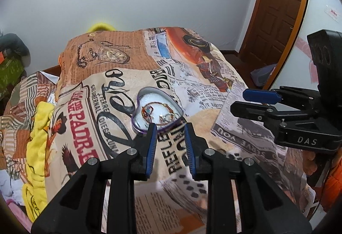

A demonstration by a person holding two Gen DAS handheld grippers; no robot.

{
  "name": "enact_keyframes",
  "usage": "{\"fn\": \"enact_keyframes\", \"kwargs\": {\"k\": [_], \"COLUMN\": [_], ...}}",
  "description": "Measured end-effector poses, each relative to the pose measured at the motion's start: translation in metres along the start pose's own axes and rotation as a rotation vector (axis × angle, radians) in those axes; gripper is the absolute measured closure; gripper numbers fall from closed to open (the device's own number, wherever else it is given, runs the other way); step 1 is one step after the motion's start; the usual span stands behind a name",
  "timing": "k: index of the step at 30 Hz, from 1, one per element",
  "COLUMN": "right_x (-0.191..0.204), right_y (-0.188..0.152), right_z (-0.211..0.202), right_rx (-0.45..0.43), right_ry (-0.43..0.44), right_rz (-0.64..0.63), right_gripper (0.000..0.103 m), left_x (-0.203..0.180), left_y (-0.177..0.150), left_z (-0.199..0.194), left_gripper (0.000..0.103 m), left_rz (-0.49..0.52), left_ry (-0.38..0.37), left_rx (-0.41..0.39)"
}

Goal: Organize jewelry
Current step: 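Move the right tool back to the last ring on the bed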

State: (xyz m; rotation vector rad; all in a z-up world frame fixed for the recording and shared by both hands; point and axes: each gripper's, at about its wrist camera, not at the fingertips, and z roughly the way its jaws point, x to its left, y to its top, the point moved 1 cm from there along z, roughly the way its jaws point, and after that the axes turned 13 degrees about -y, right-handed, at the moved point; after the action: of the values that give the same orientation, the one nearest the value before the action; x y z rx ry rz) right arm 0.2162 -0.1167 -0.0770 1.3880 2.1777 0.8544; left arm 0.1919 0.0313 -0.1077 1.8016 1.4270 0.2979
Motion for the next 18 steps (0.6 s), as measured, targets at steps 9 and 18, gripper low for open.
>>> {"fn": "enact_keyframes", "kwargs": {"k": [9, 18], "right_x": [-0.009, 0.012], "right_y": [-0.038, -0.058], "right_z": [0.005, 0.031], "right_rx": [0.079, 0.166], "right_ry": [-0.01, 0.008], "right_rz": [0.021, -0.064], "right_gripper": [0.06, 0.06], "left_x": [-0.017, -0.014], "left_y": [-0.023, -0.051], "left_z": [0.009, 0.027], "left_gripper": [0.076, 0.075], "left_rz": [0.003, -0.027], "left_ry": [-0.014, -0.022], "left_rx": [0.054, 0.123]}}
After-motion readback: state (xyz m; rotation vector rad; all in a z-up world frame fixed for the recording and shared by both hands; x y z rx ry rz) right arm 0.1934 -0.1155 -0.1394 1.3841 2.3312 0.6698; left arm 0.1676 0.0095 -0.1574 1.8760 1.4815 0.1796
